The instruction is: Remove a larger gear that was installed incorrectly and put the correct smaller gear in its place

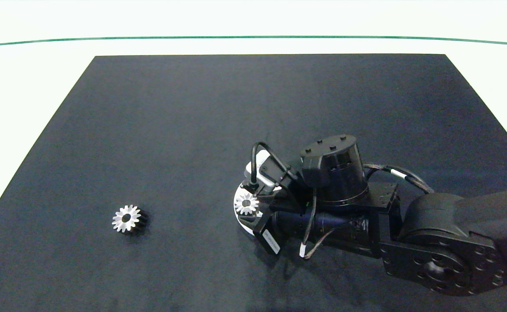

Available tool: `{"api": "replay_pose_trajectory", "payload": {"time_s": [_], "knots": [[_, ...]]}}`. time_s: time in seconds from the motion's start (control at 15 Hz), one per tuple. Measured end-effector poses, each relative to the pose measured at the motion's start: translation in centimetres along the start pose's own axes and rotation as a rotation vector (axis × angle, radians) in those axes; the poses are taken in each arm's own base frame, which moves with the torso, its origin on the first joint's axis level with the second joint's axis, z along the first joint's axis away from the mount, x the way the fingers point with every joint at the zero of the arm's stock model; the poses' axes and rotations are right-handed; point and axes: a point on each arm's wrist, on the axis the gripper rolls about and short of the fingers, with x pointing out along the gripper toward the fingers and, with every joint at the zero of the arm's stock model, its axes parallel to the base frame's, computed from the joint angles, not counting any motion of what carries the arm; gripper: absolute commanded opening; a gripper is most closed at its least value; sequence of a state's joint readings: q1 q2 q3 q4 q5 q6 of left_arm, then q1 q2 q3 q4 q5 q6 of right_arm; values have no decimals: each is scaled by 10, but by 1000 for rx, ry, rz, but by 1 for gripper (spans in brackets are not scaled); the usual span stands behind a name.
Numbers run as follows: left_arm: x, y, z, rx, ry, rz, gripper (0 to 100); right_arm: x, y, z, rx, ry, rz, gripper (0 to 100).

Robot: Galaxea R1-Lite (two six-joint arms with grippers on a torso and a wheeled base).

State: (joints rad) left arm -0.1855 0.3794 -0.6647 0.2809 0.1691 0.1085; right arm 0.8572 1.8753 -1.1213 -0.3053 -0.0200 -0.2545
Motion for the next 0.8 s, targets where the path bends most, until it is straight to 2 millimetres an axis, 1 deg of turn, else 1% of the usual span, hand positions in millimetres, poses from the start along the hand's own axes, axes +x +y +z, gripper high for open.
{"api": "replay_pose_trajectory", "payload": {"time_s": [0.47, 0.8], "knots": [[0, 0, -5, 1, 8, -6, 100, 8, 1, -2, 0, 10, -11, 22], [0, 0, -5, 1, 6, -11, 100, 10, 6, -4, -7, 28, -2, 22]]}}
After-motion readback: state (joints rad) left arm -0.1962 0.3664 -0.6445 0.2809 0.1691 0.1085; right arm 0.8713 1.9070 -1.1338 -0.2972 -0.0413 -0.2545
